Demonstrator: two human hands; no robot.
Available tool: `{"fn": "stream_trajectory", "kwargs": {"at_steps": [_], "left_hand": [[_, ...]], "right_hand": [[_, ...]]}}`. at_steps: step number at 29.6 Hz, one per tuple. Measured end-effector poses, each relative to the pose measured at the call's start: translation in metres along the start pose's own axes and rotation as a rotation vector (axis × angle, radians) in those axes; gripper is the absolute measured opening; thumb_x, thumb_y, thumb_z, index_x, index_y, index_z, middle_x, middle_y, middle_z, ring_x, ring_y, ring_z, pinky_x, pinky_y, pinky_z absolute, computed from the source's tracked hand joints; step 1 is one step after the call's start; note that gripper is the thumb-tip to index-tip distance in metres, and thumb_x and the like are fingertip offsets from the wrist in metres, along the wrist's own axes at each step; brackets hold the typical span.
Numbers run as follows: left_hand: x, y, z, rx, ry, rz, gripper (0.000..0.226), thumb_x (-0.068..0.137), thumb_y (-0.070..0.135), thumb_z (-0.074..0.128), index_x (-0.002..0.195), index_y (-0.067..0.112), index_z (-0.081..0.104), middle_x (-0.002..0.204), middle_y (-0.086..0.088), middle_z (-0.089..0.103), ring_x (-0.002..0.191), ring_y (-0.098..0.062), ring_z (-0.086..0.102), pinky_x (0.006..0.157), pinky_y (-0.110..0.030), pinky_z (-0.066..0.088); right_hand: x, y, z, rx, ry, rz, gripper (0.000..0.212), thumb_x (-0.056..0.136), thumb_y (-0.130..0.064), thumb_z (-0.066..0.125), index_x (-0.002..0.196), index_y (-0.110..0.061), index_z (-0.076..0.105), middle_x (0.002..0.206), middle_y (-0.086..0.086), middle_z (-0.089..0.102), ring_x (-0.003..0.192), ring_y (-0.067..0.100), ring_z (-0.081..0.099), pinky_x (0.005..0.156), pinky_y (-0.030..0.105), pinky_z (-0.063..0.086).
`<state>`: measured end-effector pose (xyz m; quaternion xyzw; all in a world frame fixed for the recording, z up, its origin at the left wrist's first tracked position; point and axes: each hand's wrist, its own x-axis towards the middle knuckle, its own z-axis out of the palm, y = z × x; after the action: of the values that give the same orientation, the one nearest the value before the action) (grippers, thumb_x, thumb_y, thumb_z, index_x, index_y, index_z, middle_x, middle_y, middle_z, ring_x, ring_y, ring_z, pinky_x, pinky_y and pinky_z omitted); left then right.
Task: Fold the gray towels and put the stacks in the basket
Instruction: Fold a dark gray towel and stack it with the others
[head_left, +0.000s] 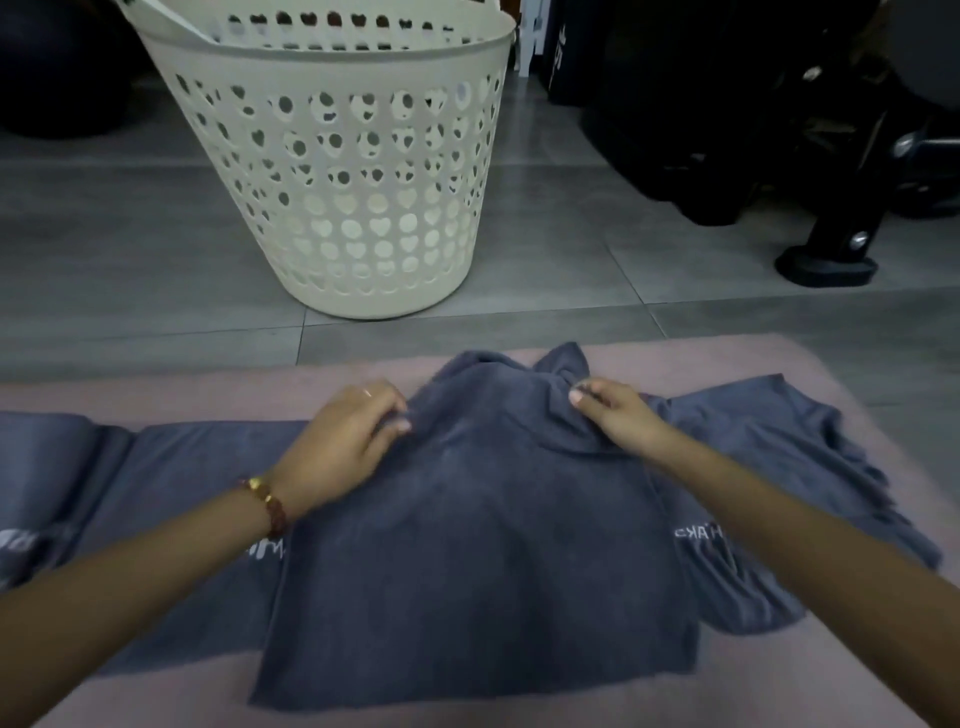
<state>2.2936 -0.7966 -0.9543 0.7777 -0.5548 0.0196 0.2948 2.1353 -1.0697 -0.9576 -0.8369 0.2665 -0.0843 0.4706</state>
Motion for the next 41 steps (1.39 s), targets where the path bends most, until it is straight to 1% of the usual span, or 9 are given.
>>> {"fn": "stream_trajectory", "kwargs": {"at_steps": [4, 8, 14, 19, 25, 28, 33, 36, 41], "left_hand": [[-0.079, 0.062, -0.006, 0.122, -0.441, 0.475, 0.014, 0.091, 0.032, 0.047, 0.081, 0.023, 0.054, 0.081, 0.006, 0.053, 0.077, -0.014, 0.048, 0.079, -0.025, 0.034], [-0.144, 0.061, 0.004, 0.236, -0.769, 0.297, 0.016, 0.077, 0.041, 0.046, 0.077, 0.030, 0.058, 0.086, 0.014, 0.053, 0.085, -0.007, 0.055, 0.085, -0.022, 0.028], [-0.144, 0.077, 0.013, -0.245, -0.274, -0.277, 0.016, 0.075, 0.039, 0.063, 0.088, 0.031, 0.058, 0.100, 0.007, 0.055, 0.093, -0.006, 0.055, 0.084, -0.018, 0.044], [-0.151, 0.094, 0.040, -0.058, -0.412, -0.444, 0.066, 0.068, 0.033, 0.081, 0.125, 0.015, 0.052, 0.124, 0.000, 0.033, 0.118, -0.016, 0.032, 0.102, -0.024, 0.033], [-0.164, 0.104, 0.047, -0.158, -0.178, -0.663, 0.055, 0.074, 0.014, 0.078, 0.122, 0.009, 0.052, 0.121, -0.006, 0.034, 0.105, -0.017, 0.045, 0.095, -0.015, 0.030], [-0.170, 0.101, 0.040, -0.178, -0.218, -0.767, 0.051, 0.076, 0.004, 0.073, 0.120, 0.010, 0.050, 0.108, -0.003, 0.041, 0.093, -0.014, 0.045, 0.085, -0.015, 0.033], [-0.144, 0.090, 0.014, -0.333, 0.094, -0.812, 0.030, 0.077, -0.011, 0.063, 0.104, 0.002, 0.059, 0.075, 0.000, 0.052, 0.074, -0.010, 0.049, 0.061, -0.011, 0.037], [-0.118, 0.093, -0.015, -0.157, 0.413, -0.424, 0.020, 0.079, -0.009, 0.049, 0.092, 0.003, 0.059, 0.084, -0.004, 0.052, 0.078, -0.010, 0.045, 0.073, -0.025, 0.037], [-0.129, 0.078, -0.007, 0.175, -0.023, 0.116, 0.030, 0.066, 0.005, 0.033, 0.079, 0.012, 0.059, 0.085, -0.007, 0.051, 0.078, -0.020, 0.040, 0.068, -0.030, 0.037]], "right_hand": [[-0.090, -0.008, -0.009, -0.058, -0.419, -0.070, 0.016, 0.096, -0.013, 0.050, 0.083, -0.012, 0.058, 0.075, -0.005, 0.052, 0.069, -0.003, 0.045, 0.069, 0.013, 0.037], [-0.158, 0.018, -0.010, -0.398, -0.648, -0.058, 0.025, 0.094, -0.014, 0.054, 0.077, -0.033, 0.053, 0.078, -0.015, 0.056, 0.074, -0.002, 0.053, 0.073, 0.017, 0.042], [-0.172, 0.027, 0.004, -0.242, -0.377, 0.056, 0.012, 0.087, -0.012, 0.063, 0.086, -0.023, 0.060, 0.087, -0.005, 0.063, 0.085, 0.012, 0.060, 0.079, 0.021, 0.044], [-0.149, -0.023, 0.036, -0.344, 0.029, -0.270, 0.030, 0.087, -0.021, 0.064, 0.114, -0.008, 0.057, 0.112, 0.004, 0.059, 0.106, 0.018, 0.052, 0.093, 0.020, 0.036], [-0.114, -0.054, 0.084, -0.804, -0.248, -0.268, 0.082, 0.086, -0.036, 0.063, 0.149, -0.024, 0.012, 0.137, 0.008, 0.045, 0.122, 0.029, 0.045, 0.090, 0.039, 0.042], [-0.103, -0.039, 0.077, -0.890, -0.271, -0.124, 0.053, 0.086, -0.014, 0.052, 0.137, -0.025, 0.042, 0.124, 0.008, 0.057, 0.109, 0.030, 0.056, 0.078, 0.034, 0.047], [-0.096, -0.034, 0.024, -0.032, 0.067, -0.006, 0.022, 0.085, 0.002, 0.048, 0.095, -0.015, 0.058, 0.092, 0.003, 0.061, 0.092, 0.019, 0.054, 0.072, 0.022, 0.043], [-0.111, -0.044, -0.007, 0.689, 0.198, 0.035, 0.018, 0.091, -0.005, 0.055, 0.106, -0.013, 0.055, 0.102, 0.007, 0.064, 0.094, 0.021, 0.062, 0.079, 0.030, 0.051], [-0.167, 0.010, -0.008, 0.691, 0.219, 0.300, 0.007, 0.091, -0.010, 0.058, 0.096, -0.012, 0.061, 0.077, -0.006, 0.071, 0.078, 0.016, 0.065, 0.062, 0.022, 0.051]]}}
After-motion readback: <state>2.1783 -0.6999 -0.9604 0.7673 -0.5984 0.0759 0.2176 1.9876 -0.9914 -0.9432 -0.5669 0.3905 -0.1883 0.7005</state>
